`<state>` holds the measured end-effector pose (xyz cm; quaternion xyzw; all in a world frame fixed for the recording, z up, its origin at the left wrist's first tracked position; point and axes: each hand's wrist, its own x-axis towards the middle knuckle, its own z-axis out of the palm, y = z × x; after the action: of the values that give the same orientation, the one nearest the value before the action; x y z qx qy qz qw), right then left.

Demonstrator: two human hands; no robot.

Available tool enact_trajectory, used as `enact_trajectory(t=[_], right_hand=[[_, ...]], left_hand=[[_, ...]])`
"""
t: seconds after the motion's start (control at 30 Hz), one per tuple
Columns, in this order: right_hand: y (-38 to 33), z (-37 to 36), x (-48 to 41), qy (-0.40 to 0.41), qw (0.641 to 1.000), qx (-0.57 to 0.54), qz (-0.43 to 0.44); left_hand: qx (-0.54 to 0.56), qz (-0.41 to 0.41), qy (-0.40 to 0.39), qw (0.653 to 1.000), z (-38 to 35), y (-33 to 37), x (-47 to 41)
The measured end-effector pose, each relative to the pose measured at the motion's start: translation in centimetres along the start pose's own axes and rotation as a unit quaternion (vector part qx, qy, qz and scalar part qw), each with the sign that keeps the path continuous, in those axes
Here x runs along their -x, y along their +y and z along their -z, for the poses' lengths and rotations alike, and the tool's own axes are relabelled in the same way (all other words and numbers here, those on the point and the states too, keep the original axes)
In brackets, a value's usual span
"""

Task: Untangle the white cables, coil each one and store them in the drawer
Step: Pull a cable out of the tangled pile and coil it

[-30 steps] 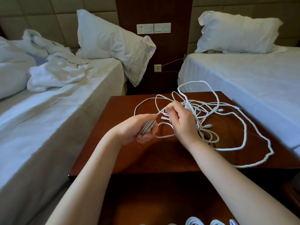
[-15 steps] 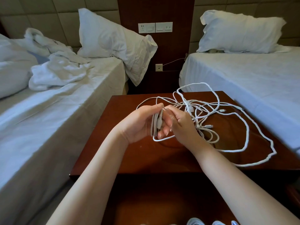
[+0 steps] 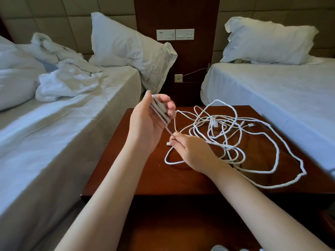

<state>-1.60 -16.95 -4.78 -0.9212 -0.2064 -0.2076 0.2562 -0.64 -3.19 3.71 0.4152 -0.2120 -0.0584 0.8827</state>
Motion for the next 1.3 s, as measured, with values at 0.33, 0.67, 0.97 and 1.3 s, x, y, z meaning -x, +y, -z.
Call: enact_trajectory(t=[0.33, 0.67, 0.97, 1.3], right_hand=[[0.0, -0.1, -0.3, 0.000, 0.994, -0.086, -0.065], [0.0, 0.4, 0.0, 0.010, 0.987, -0.141, -0.078], [-1.7, 3.0, -1.2, 0.181, 0.963, -0.199, 0.035], [-3.1, 5.2, -1.0, 0.078, 0.964, -0.247, 0.054]], left_hand=[[-0.203, -0.275, 0.187, 0.921, 2.2, 0.0, -0.7], [-0.199, -0.110, 0.143, 0.963, 4.4, 1.7, -1.4], [-0.235, 0.140, -0.150, 0.950, 3.3, 1.5, 0.4], [-0.143, 0.214, -0.272, 0.927, 2.1, 2.2, 0.9]])
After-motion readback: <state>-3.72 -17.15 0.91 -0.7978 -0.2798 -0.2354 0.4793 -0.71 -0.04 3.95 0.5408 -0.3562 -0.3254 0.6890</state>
